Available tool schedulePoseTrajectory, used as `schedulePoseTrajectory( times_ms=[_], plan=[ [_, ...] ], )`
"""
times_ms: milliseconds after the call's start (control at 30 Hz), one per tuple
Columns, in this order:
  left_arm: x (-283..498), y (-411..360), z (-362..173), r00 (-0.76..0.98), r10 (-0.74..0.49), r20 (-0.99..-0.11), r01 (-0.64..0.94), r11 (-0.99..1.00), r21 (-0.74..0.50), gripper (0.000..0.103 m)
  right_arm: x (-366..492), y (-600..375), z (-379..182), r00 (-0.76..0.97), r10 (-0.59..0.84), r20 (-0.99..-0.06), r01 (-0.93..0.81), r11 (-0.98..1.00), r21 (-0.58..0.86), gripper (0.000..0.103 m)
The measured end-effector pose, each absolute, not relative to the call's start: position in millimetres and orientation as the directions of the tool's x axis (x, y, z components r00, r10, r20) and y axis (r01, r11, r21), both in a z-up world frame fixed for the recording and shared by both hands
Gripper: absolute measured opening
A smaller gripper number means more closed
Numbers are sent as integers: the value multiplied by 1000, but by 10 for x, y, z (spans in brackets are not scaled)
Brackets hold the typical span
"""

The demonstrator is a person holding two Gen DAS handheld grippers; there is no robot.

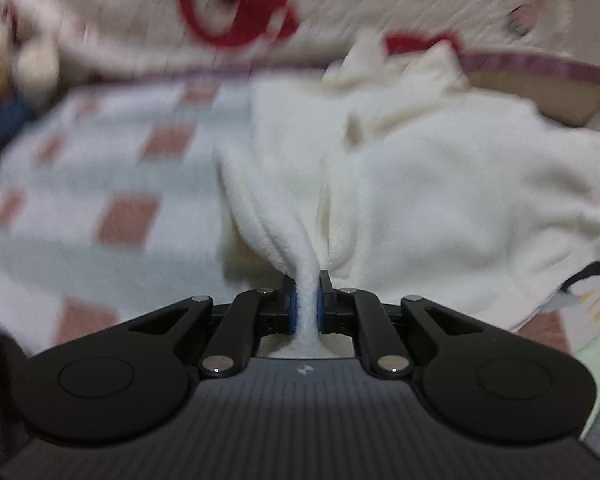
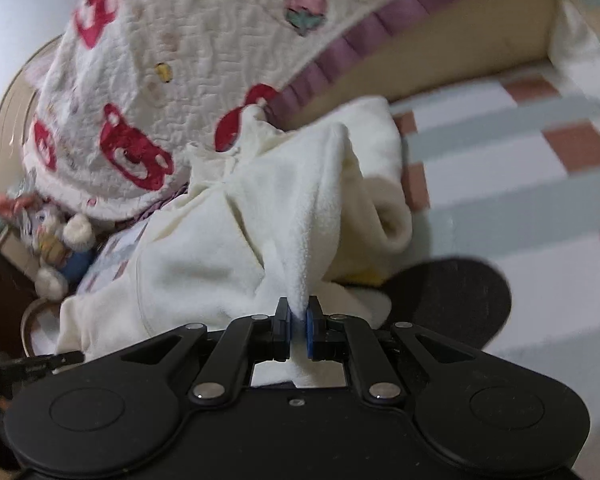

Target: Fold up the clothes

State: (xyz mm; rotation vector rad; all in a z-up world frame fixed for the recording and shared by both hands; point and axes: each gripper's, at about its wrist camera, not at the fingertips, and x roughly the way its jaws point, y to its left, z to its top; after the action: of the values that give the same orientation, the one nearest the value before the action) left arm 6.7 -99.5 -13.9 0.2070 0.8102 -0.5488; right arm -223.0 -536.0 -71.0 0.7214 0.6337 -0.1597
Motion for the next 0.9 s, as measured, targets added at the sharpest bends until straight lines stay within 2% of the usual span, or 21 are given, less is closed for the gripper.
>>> schedulePoseTrajectory(
  times_ms=[167, 267, 367, 433, 467, 500, 533, 567, 667, 733, 900],
  plan=[
    [178, -1248, 504, 581, -473, -662, 657, 753, 39, 8, -2146, -5469, -254, 829, 159, -536, 291, 697, 655, 10],
    [652, -1573, 802, 552, -488, -676, 689, 724, 41, 8, -1827, -5775, 81, 830, 224, -510, 271, 638, 721, 9],
    [1215, -2083, 998, 577, -461, -674, 643, 765, 27, 8, -1288, -6264, 356, 862, 213, -461, 262, 591, 763, 9],
    [1750, -2303, 978, 580, -463, -671, 553, 828, -93, 12, -946, -6571, 446, 883, 160, -442, 282, 572, 771, 10],
    [1972, -2385, 893, 578, -472, -666, 481, 856, -190, 17, -811, -6704, 435, 893, 128, -431, 293, 561, 774, 14],
    [2188, -2399, 752, 554, -492, -672, 397, 865, -305, 32, -712, -6808, 406, 900, 89, -426, 310, 556, 772, 19],
    [2324, -2340, 595, 543, -495, -679, 298, 869, -396, 37, -680, -6855, 343, 902, 35, -431, 339, 561, 755, 35],
    [2424, -2275, 445, 538, -502, -678, 204, 857, -473, 43, -649, -6902, 280, 901, -20, -434, 369, 564, 739, 41],
    [2320, -2046, 60, 558, -565, -607, 132, 783, -607, 62, -794, -6840, 22, 900, -52, -432, 374, 602, 706, 42],
    [2191, -1931, -121, 549, -555, -625, 149, 801, -581, 62, -979, -6718, -160, 888, -27, -459, 368, 640, 675, 42],
    [1664, -1590, -553, 529, -468, -708, 286, 884, -370, 64, -1494, -6361, -610, 825, 53, -563, 347, 739, 578, 42]
  ],
)
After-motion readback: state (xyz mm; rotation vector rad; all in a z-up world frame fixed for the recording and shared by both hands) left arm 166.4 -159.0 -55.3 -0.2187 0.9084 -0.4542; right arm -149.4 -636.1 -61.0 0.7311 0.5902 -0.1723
